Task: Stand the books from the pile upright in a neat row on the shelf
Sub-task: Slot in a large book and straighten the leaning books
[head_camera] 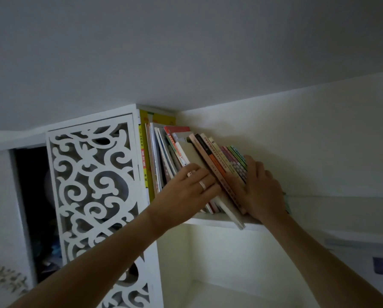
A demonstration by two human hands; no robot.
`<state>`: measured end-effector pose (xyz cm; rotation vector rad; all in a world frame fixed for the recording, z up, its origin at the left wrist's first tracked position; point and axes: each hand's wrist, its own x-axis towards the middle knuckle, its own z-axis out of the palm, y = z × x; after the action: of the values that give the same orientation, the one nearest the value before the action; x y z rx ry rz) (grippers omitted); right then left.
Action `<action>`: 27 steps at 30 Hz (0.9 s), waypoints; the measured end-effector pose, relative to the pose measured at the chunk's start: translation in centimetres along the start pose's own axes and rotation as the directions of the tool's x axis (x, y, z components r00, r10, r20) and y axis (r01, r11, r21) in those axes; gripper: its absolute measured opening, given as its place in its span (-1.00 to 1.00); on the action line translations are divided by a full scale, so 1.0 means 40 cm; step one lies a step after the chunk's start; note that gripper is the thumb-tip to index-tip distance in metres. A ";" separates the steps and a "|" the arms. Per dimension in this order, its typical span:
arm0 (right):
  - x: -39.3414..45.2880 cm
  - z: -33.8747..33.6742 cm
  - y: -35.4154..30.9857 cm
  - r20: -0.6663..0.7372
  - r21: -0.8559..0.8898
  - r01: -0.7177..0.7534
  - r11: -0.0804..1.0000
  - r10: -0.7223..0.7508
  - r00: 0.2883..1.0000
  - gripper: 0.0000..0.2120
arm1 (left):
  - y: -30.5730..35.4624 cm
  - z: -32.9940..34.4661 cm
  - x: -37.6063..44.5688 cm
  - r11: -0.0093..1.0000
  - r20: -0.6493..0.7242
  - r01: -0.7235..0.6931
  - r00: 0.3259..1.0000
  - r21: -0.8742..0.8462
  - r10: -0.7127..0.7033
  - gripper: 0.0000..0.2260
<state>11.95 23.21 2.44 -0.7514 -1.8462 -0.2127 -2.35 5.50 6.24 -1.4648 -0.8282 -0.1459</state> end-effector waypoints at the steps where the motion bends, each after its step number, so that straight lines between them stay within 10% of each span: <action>1: -0.001 -0.001 0.001 0.004 0.034 0.008 0.999 -0.008 1.000 -0.19 | -0.010 -0.014 -0.007 1.000 -0.043 0.017 0.999 -0.007 -0.017 -0.78; 7: 0.019 0.057 0.049 0.162 -0.103 0.114 0.988 -0.097 0.982 -0.38 | 0.007 -0.101 0.008 0.928 -0.225 0.195 0.935 -0.316 -0.273 -0.90; 10: -0.001 0.037 0.026 0.191 0.290 -0.023 0.957 -0.034 0.981 -0.54 | 0.023 -0.129 0.038 0.659 -0.069 0.437 0.800 -0.612 -0.595 -0.66; 13: -0.047 -0.070 -0.048 0.158 0.839 -0.149 0.523 0.028 0.987 -0.41 | 0.068 -0.134 0.066 0.369 0.036 0.490 0.637 -0.790 -0.770 -0.85; 16: -0.067 -0.160 -0.078 0.336 0.930 -0.360 0.070 0.229 0.914 -0.43 | 0.100 -0.107 0.081 0.072 0.220 0.586 0.412 -0.807 -0.884 -0.88; 18: -0.071 -0.192 -0.067 0.424 0.906 -0.422 -0.048 0.138 0.895 -0.31 | 0.111 -0.072 0.080 -0.137 0.366 0.625 0.255 -0.769 -0.895 -0.86; 21: -0.083 -0.244 -0.071 0.455 0.890 -0.454 0.026 -0.033 0.890 -0.45 | 0.132 -0.025 0.087 -0.298 0.471 0.621 0.131 -0.725 -0.872 -0.82; 24: -0.073 -0.276 -0.055 0.309 0.889 -0.288 0.357 -0.002 0.951 -0.74 | 0.154 0.005 0.117 -0.329 0.499 0.569 0.169 -0.753 -0.850 -0.84; 27: -0.064 -0.305 -0.038 0.067 0.832 -0.117 0.542 0.110 0.992 -0.73 | 0.137 0.050 0.135 -0.044 0.324 0.630 0.337 -0.775 -0.884 -0.82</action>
<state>21.12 15.16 5.40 -0.1664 -1.6181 0.7464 3.84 10.24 4.65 -1.5059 -1.3913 -1.9138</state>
